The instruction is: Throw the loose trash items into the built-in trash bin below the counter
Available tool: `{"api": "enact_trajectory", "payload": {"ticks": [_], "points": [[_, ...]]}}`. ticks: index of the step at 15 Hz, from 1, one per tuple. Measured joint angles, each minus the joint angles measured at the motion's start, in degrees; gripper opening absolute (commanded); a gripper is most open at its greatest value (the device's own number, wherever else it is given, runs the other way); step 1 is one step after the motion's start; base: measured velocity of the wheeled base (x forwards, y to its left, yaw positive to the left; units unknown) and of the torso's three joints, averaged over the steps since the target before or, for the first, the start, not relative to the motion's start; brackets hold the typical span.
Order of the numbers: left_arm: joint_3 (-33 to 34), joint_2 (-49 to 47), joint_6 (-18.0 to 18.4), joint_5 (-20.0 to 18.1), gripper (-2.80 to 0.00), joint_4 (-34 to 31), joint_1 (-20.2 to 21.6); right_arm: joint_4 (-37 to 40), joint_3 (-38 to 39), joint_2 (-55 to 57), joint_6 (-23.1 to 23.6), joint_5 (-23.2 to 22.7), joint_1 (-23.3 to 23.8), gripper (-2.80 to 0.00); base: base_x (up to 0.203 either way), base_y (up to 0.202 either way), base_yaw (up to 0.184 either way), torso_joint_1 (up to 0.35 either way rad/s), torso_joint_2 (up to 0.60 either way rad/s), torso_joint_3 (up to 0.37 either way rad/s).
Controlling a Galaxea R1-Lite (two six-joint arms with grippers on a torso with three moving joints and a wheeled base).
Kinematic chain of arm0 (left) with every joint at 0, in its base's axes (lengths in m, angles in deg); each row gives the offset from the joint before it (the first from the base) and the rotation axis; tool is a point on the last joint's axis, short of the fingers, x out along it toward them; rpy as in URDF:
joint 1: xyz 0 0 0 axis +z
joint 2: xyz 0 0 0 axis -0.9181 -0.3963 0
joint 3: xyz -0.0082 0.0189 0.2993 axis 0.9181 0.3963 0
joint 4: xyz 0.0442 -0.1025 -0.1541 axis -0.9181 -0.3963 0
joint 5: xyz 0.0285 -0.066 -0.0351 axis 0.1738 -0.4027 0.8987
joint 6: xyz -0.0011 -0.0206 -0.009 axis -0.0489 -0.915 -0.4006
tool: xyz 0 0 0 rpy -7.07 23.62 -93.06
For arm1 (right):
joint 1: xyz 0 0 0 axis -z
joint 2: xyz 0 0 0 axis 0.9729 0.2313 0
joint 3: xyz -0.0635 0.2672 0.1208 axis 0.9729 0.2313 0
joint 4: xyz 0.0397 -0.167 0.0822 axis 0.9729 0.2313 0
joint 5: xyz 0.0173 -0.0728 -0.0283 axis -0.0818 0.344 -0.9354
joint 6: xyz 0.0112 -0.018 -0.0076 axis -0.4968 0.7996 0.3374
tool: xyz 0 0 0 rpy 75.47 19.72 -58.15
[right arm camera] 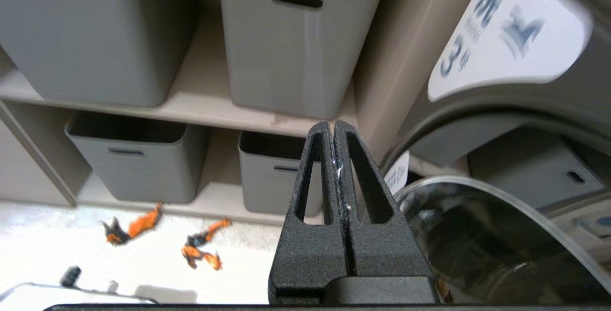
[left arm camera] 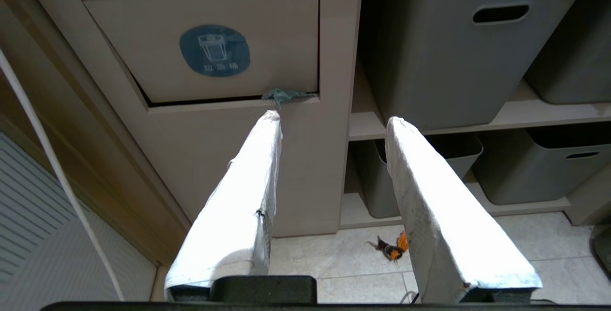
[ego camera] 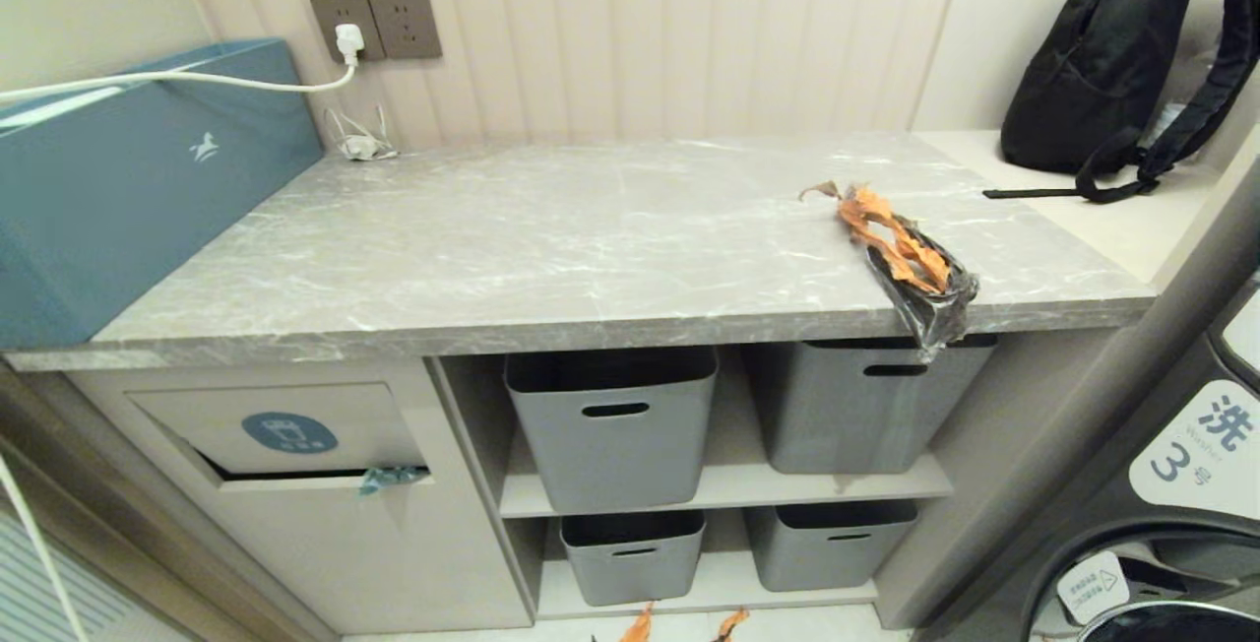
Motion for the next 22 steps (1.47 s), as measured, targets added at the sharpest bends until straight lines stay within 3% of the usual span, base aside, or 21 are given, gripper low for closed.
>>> {"api": "enact_trajectory", "payload": {"ticks": [2,6,9,11,12,15,17,20,22], "points": [[0.0,0.0,0.1,0.0,-2.8,0.1,0.0,0.0,0.0,0.0,-1.9,0.0,0.0,-2.8,0.0,0.0,0.0,0.067,-0.13,-0.074],[0.0,0.0,1.3,-0.6,-2.8,0.0,0.0,1.3,-3.9,1.1,1.0,-0.2,0.0,-2.8,0.0,0.0,0.0,0.013,-0.02,-0.011],[0.0,0.0,2.1,-0.7,-2.8,-0.1,0.0,1.4,-16.0,11.3,0.9,-1.5,0.0,-2.8,0.0,0.0,0.0,0.0,0.0,0.0],[0.0,0.0,2.3,-0.7,-2.8,-0.1,0.0,1.3,-26.6,24.1,0.6,-3.8,0.0,-2.8,0.0,0.0,0.0,0.0,0.0,0.0],[0.0,0.0,2.3,-0.7,-2.8,-0.2,0.0,0.8,-31.4,30.8,0.6,-5.3,-0.2,0.0,0.0,0.0,0.0,0.0,0.0,0.0],[0.0,0.0,2.2,-0.7,-2.8,-0.1,0.0,-3.4,-43.5,50.4,0.6,-8.7,-2.4,0.0,0.0,0.0,0.0,0.0,0.0,0.0],[0.0,0.0,1.3,-0.4,-2.8,-0.1,0.0,-8.4,-48.7,61.6,0.6,-7.8,-5.9,0.0,0.0,0.0,0.0,0.0,0.0,0.0],[0.0,0.0,0.7,-0.2,-2.8,0.1,0.0,-16.9,-51.3,73.7,0.2,-4.9,-11.3,0.0,0.0,0.0,0.0,0.0,0.0,0.0],[0.0,0.0,0.6,-0.2,-2.8,0.1,0.0,-20.9,-51.5,78.9,-0.1,-4.0,-12.1,0.0,0.0,0.0,0.0,0.0,0.0,0.0]]}}
